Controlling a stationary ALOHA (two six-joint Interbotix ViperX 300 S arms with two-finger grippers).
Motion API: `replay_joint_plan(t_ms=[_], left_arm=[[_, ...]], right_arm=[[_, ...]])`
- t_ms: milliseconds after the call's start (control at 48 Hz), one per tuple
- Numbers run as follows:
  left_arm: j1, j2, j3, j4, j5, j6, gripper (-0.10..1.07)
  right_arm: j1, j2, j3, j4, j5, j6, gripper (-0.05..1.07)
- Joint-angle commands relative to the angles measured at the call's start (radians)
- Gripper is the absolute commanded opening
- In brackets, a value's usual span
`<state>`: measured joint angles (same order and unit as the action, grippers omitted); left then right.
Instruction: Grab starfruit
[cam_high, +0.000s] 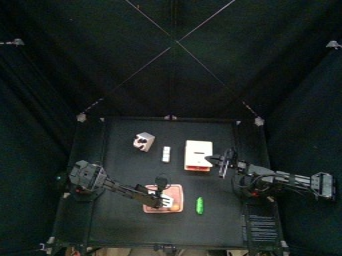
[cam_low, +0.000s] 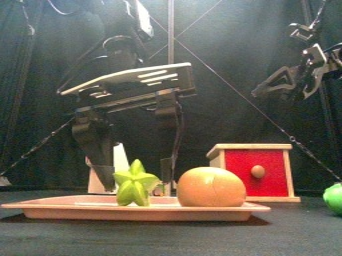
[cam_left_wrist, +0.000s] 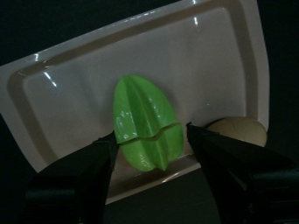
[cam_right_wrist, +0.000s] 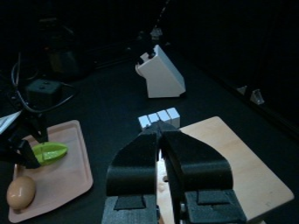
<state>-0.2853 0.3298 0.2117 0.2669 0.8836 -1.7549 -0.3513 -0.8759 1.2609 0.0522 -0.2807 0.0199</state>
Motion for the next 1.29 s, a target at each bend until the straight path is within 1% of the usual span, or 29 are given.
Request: replay_joint_plan(t_ms=[0, 229, 438, 583, 812, 958, 1271], left_arm=[[0.003, -0.012, -0.012, 0.003, -0.005, 0.002, 0.95], [0.003, -0.012, -0.005, -0.006, -0.005, 0.000, 0.92], [0.003, -0.012, -0.005, -0.008, -0.005, 0.000, 0.82], [0.003, -0.018, -0.006, -0.006, -0.005, -0.005, 0.78], [0.003, -0.028, -0.014, 0.003, 0.000, -0.005, 0.78], [0.003, -0.029, -0.014, 0.029, 0.003, -0.006, 0.78], [0.003, -0.032, -0.012, 0.028, 0.005, -0.005, 0.78]], right_arm=[[-0.003, 0.003, -0.014, -0.002, -0.005, 0.000, 0.01], [-0.003, 0.003, -0.014, -0.002, -0.005, 0.000, 0.01], [-0.003, 0.003, -0.014, -0.002, -0.005, 0.000, 0.01], [-0.003, 0.003, -0.014, -0.002, -0.005, 0.000, 0.01], [-0.003, 0.003, -0.014, -0.002, -0.005, 0.000, 0.01], [-0.003, 0.003, -0.014, -0.002, -0.005, 0.000, 0.01], [-0.003, 0.003, -0.014, 0.000, -0.005, 0.000, 0.01]])
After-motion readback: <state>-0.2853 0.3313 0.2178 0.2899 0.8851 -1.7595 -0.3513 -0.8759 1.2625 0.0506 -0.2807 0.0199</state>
